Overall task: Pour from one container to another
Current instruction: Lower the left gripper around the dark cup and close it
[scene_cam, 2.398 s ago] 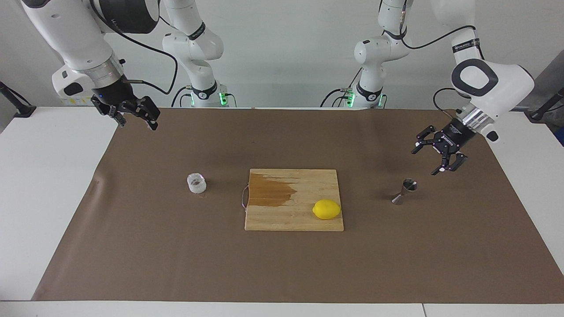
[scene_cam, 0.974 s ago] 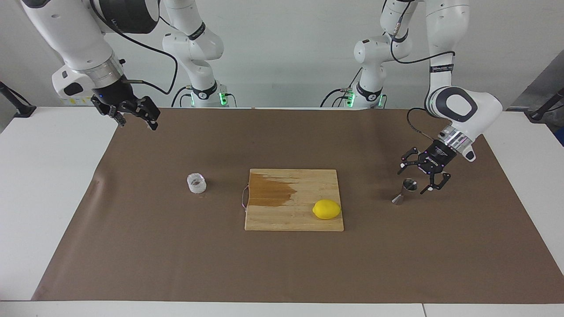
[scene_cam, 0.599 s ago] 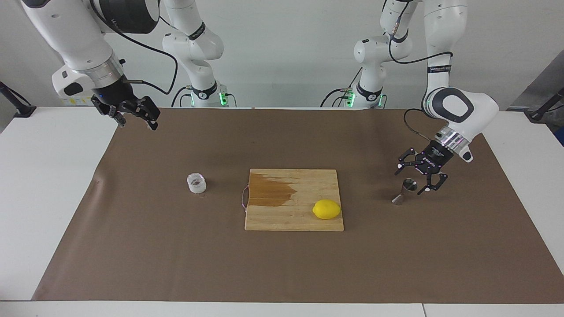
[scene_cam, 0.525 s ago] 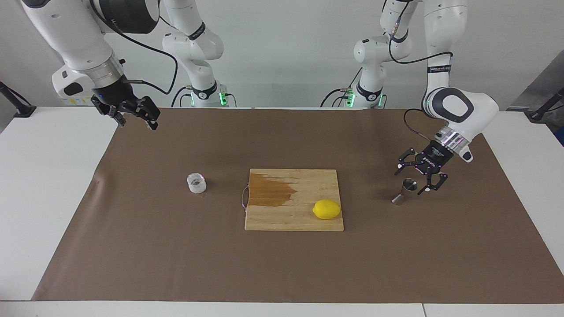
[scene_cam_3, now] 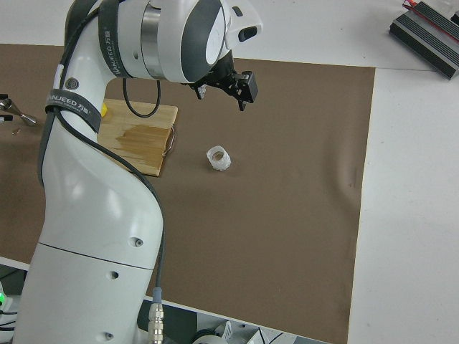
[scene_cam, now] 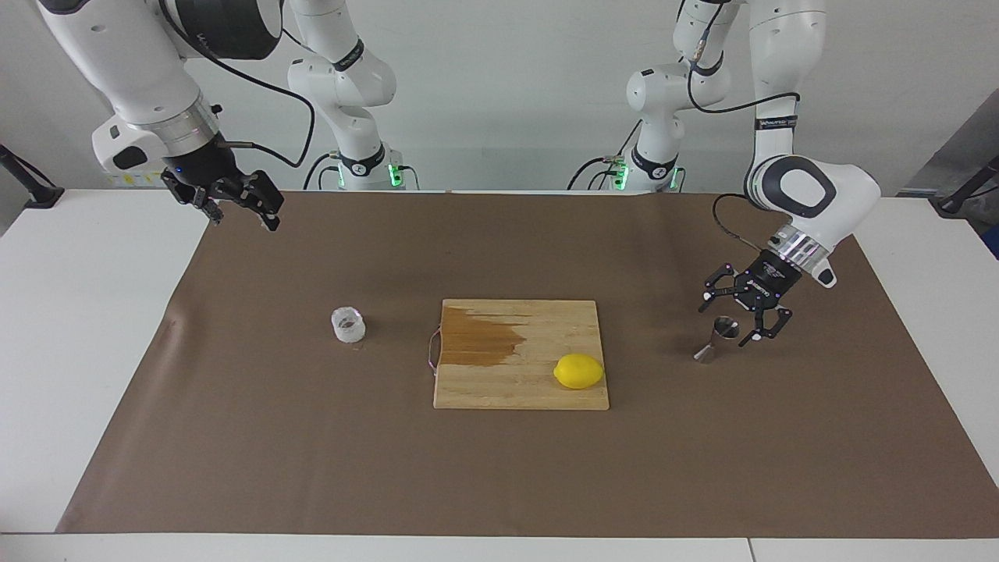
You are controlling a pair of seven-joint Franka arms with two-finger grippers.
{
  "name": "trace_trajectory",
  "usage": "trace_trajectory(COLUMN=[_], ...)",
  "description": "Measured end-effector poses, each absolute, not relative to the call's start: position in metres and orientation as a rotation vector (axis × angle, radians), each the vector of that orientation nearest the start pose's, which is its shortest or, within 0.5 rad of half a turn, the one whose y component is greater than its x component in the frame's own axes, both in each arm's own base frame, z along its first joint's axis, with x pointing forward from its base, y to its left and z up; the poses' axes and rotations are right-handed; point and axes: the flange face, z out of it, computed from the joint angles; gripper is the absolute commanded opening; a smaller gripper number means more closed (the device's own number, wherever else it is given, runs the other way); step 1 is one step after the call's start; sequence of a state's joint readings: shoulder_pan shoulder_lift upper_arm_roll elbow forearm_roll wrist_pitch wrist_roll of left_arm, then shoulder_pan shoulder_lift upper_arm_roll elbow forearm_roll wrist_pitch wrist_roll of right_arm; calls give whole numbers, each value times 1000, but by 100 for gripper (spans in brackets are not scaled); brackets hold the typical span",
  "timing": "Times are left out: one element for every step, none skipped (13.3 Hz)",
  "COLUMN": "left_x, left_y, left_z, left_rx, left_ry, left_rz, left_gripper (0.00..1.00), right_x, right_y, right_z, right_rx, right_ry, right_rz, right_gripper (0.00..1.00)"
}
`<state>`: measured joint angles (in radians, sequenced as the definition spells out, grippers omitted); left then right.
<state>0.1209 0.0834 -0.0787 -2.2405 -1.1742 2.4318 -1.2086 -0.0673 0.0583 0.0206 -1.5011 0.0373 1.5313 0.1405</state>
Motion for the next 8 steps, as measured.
trace_trajectory(left_x=[545, 545, 545, 545, 545, 545, 545, 545], left_y=[18, 16, 17, 18, 19, 21, 22, 23], left_z=[343, 343, 343, 343, 343, 343, 343, 343], left_rx=[1141, 1142, 1141, 1139, 1136, 1135, 1134, 1134], left_ry=[2103, 2103, 2103, 2105, 2106, 2107, 2107, 2107], left_rz=[-450, -450, -448, -446, -444, -442, -440, -439], left_gripper=[98, 98, 98, 98, 98, 97, 96, 94], right_x=[568, 568, 568, 568, 568, 568, 568, 568], right_y=[-23, -23, -23, -23, -23, -23, -23, -23], right_z=[621, 621, 621, 621, 621, 621, 621, 621], right_rx=[-3091, -3091, -3091, -3091, -3091, -3091, -3091, -3091], right_ry=[289, 289, 289, 289, 289, 289, 289, 289], right_rz=[46, 46, 46, 46, 46, 46, 46, 46], right_gripper=[100, 100, 100, 100, 100, 100, 100, 100])
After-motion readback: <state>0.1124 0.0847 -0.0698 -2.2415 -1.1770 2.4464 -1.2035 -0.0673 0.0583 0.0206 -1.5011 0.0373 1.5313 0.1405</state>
